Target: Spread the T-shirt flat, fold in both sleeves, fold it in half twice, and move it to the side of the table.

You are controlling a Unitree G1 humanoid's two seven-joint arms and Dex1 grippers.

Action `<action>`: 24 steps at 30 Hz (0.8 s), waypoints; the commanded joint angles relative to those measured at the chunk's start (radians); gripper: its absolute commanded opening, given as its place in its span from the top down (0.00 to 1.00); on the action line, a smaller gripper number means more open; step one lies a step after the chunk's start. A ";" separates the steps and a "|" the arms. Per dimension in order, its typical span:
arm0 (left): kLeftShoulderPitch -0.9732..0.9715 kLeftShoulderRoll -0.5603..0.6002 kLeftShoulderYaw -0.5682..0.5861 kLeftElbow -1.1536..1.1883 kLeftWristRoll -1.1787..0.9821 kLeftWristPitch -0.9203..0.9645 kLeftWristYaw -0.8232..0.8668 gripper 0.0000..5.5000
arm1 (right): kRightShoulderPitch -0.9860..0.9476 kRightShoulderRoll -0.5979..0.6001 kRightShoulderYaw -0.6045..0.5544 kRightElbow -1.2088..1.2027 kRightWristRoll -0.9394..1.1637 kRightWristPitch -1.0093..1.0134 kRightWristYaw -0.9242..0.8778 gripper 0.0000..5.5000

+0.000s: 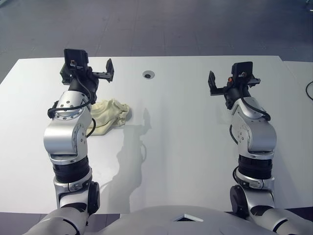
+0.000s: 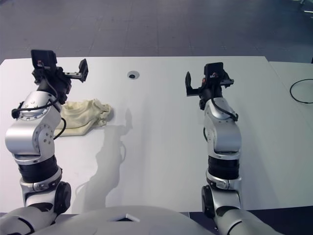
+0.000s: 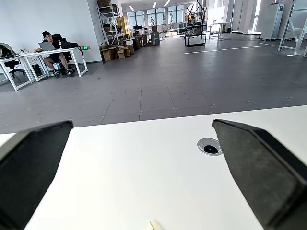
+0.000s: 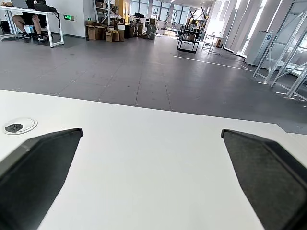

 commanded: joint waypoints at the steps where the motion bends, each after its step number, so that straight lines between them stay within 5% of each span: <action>1: -0.006 0.002 0.001 0.010 0.004 -0.004 -0.005 0.02 | 0.007 0.004 -0.003 -0.002 -0.001 0.003 -0.005 0.02; 24: 0.007 -0.003 0.002 0.014 0.008 -0.013 0.000 0.02 | 0.000 0.000 -0.001 0.012 -0.003 -0.003 0.003 0.02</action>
